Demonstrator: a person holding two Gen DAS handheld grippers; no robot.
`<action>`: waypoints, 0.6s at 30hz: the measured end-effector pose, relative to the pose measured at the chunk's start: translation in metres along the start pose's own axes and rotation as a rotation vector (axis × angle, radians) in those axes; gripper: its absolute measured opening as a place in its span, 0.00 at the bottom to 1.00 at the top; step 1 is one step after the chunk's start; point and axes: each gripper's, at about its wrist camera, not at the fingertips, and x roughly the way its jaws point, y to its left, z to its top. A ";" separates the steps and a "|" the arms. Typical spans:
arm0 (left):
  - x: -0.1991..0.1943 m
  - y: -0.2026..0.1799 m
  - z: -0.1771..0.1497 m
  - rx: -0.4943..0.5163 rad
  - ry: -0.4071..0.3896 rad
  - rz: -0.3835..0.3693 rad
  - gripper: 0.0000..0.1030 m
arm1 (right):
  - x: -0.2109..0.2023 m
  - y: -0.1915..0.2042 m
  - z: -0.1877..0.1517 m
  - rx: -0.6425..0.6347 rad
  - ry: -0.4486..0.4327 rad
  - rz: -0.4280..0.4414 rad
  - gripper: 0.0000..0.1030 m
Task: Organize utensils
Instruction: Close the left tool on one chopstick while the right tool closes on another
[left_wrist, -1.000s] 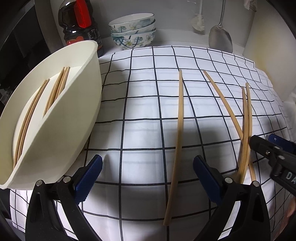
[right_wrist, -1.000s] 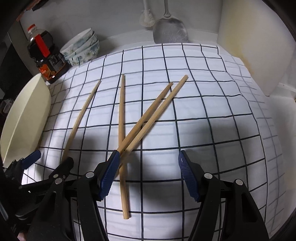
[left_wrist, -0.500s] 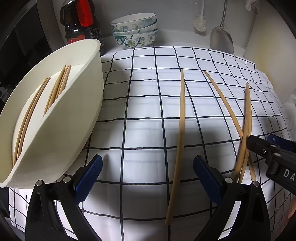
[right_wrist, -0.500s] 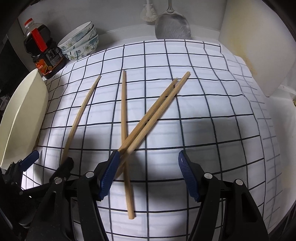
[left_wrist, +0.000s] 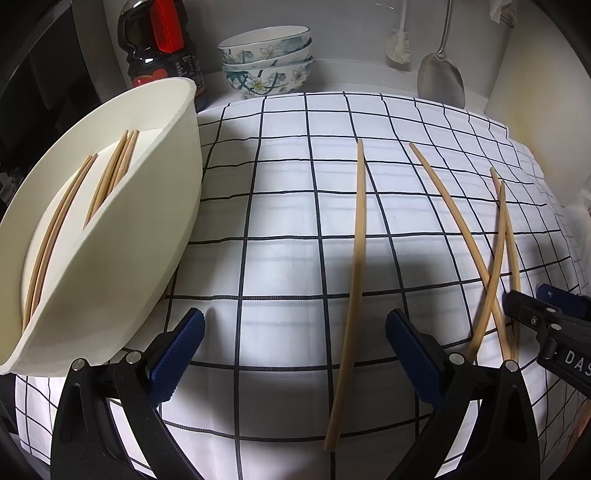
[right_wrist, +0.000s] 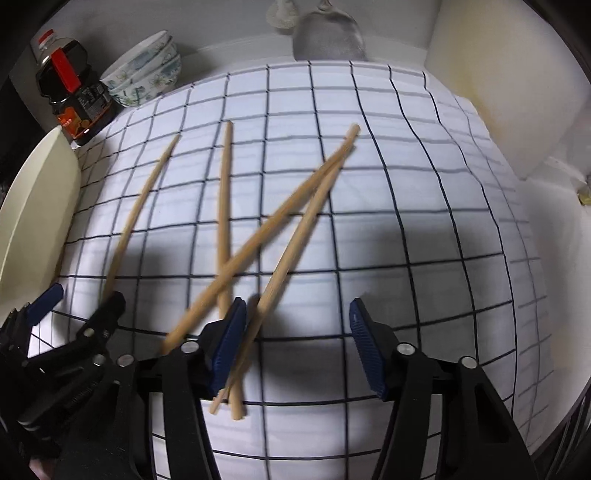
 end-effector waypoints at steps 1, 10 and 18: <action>0.000 -0.001 0.000 0.001 0.000 -0.002 0.94 | -0.001 -0.002 -0.001 -0.005 -0.007 -0.005 0.51; 0.006 -0.009 0.010 0.021 0.002 -0.056 0.80 | -0.005 -0.022 -0.011 -0.046 -0.084 0.012 0.42; 0.006 -0.027 0.025 0.073 -0.001 -0.098 0.27 | -0.002 -0.017 -0.005 -0.088 -0.113 -0.017 0.06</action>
